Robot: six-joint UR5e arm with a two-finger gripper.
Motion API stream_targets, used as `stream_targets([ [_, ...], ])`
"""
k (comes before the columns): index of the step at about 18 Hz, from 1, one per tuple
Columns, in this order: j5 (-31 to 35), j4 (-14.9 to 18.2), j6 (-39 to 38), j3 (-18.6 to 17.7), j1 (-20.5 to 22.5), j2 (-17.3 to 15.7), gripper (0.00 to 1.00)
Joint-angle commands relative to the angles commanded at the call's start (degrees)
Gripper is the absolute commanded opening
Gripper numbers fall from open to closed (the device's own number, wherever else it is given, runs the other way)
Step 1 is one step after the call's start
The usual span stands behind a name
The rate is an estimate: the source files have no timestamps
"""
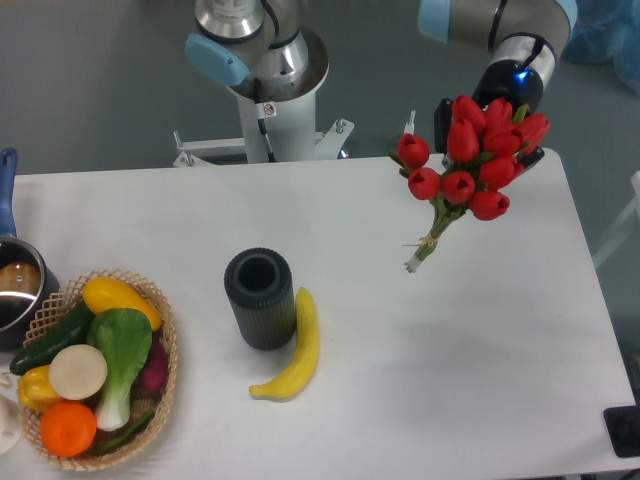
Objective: Place the flowers on the table
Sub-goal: 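Hold the red tulip bouquet and begin moving it away from the canister, then lower the held tulip bouquet onto the table beside the banana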
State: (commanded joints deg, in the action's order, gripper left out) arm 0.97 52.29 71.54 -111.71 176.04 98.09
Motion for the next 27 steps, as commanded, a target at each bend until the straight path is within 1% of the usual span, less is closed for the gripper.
stream_targets([
  [9,0.79,0.09,-0.53,-0.35,-0.26,-1.4,0.38],
  [14,6.41,0.17,-0.7,-0.35,-0.44,-3.34,0.38],
  [17,9.22,0.18,-3.15,0.17,-0.7,-4.74,0.36],
  [19,14.3,0.26,-4.22,0.7,-0.88,-5.88,0.33],
  [22,19.76,0.35,-4.74,1.75,-3.42,-5.98,0.33],
  [24,24.5,0.35,-5.53,2.63,-3.78,-6.06,0.33],
  [27,31.53,0.26,-6.94,3.25,-5.53,-6.59,0.33],
])
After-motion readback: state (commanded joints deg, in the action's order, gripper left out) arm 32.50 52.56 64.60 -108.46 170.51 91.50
